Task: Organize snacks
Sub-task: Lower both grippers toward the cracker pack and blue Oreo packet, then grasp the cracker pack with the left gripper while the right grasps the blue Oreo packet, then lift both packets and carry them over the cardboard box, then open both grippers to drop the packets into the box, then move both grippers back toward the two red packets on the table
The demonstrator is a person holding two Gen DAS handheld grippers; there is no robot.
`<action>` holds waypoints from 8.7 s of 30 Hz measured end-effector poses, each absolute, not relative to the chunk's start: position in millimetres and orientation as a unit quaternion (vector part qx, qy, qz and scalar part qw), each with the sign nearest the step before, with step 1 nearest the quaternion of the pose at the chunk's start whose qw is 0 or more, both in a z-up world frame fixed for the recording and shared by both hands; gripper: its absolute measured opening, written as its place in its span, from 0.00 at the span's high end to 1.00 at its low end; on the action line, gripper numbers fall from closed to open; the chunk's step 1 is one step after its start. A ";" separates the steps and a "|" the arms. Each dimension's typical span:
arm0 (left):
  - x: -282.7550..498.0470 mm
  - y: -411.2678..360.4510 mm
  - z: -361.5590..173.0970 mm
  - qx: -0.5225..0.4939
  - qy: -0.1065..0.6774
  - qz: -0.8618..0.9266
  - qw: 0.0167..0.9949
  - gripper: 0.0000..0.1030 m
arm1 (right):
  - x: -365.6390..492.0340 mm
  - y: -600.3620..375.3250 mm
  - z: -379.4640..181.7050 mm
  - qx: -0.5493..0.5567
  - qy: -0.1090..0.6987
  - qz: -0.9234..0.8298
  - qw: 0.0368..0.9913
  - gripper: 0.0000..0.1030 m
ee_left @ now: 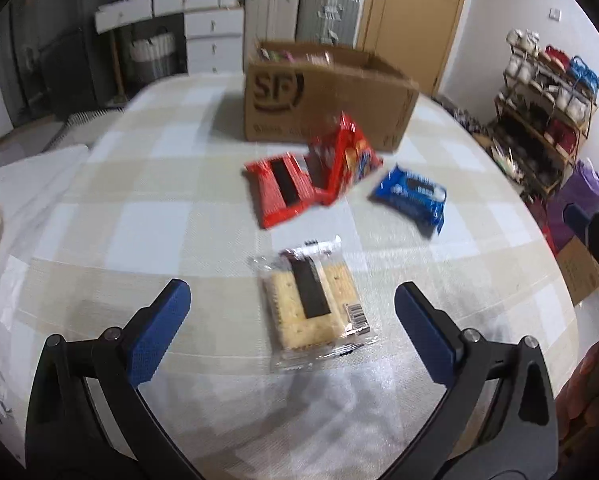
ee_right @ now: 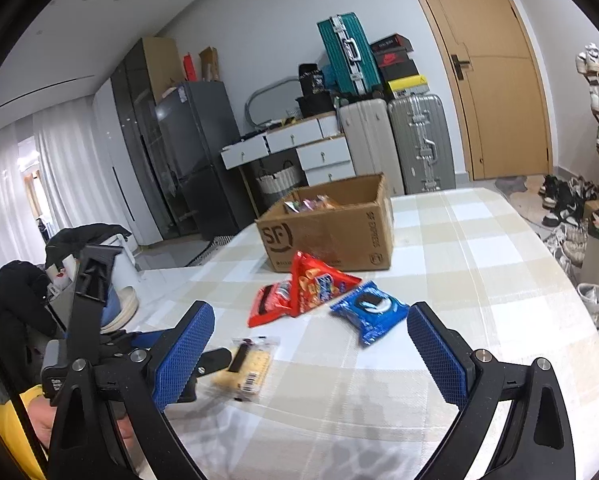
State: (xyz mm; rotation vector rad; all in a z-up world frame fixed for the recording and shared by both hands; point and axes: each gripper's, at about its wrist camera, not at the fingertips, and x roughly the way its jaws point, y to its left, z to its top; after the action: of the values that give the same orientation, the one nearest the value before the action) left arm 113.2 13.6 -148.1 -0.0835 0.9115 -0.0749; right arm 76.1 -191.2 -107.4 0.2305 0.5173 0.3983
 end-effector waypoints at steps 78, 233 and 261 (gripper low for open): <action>56.1 44.8 -45.9 -0.071 0.325 -0.081 0.940 0.42 | 86.5 -145.6 -39.7 0.078 0.267 0.294 0.914 0.57; 72.8 59.1 -28.9 -0.085 0.318 0.001 0.944 0.01 | 76.0 -157.9 -52.3 0.103 0.261 0.212 0.936 0.02; 276.2 80.6 -162.7 -0.119 0.467 0.027 0.876 0.02 | 282.9 -120.3 -165.9 0.118 0.436 0.225 0.863 0.18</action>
State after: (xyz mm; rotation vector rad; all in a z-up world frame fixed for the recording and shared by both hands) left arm 276.2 80.6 -162.7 -0.2474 0.9737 0.0567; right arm 282.9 -120.3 -165.9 0.2478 0.9148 0.4719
